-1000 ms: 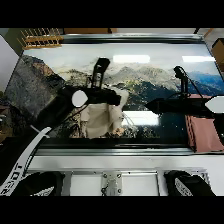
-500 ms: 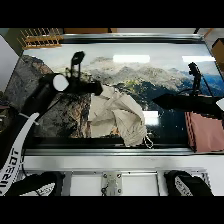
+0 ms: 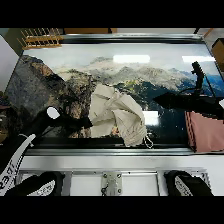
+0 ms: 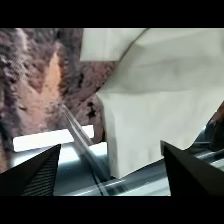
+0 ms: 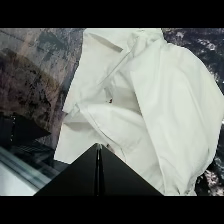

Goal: Fold the clothes and pants, and hang the long-sleeved shirts on hangers.

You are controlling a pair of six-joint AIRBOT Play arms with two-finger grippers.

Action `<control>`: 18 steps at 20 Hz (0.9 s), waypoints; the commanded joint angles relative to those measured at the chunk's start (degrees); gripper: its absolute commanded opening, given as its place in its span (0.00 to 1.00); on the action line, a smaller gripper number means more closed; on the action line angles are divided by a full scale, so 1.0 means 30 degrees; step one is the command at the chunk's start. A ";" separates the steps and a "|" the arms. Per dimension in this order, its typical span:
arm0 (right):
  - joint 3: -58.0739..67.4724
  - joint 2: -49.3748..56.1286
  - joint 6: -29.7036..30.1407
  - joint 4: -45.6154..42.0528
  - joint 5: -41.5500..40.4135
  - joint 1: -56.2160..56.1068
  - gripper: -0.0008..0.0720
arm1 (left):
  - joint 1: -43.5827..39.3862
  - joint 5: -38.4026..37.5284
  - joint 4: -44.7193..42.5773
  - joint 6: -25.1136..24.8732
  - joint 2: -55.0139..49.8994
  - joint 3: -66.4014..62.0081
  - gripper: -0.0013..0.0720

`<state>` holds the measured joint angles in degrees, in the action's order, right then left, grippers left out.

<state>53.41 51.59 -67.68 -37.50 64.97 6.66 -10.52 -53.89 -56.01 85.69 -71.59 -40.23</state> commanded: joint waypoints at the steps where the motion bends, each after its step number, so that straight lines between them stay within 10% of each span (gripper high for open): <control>1: -0.0007 -0.0051 0.0000 -0.0925 0.0007 -0.0095 0.04 | -0.0991 0.0393 0.1668 -0.0991 -0.1938 0.0124 0.96; 4: -0.0189 -0.0087 -0.2004 -0.4626 0.0022 -0.1399 0.04 | -0.2091 0.0408 0.1661 -0.0969 -0.3490 -0.1253 0.90; 7: -0.1122 -0.0219 -0.5355 -0.8648 0.0000 -0.4357 0.04 | -0.2805 0.0401 0.1647 -0.0933 -0.4233 -0.1974 0.12; 8: -0.1632 -0.0321 -0.7169 -0.9865 0.0015 -0.5515 0.04 | -0.2790 0.0335 0.1537 -0.0925 -0.4197 -0.2237 0.02; 13: -0.5013 -0.1224 -1.6174 -1.1876 -0.0219 -0.9675 0.05 | -0.1311 -0.0036 0.1508 -0.0954 -0.2754 -0.3228 0.02; 14: -0.5858 -0.1282 -1.7624 -1.1817 -0.0532 -1.0222 0.17 | -0.1129 -0.0029 0.1515 -0.0954 -0.2586 -0.3322 0.02; 16: -0.7439 -0.1275 -2.1070 -1.1387 -0.1836 -1.0972 0.99 | -0.0998 -0.0029 0.1523 -0.0954 -0.2433 -0.3330 0.02; 18: -0.8692 -0.1275 -2.2855 -1.0120 -0.4255 -1.1540 0.97 | -0.1013 -0.0036 0.1523 -0.0947 -0.2448 -0.3330 0.02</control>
<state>33.01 48.05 -122.58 -70.26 60.05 -24.47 -14.11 -54.02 -51.51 82.85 -79.48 -49.84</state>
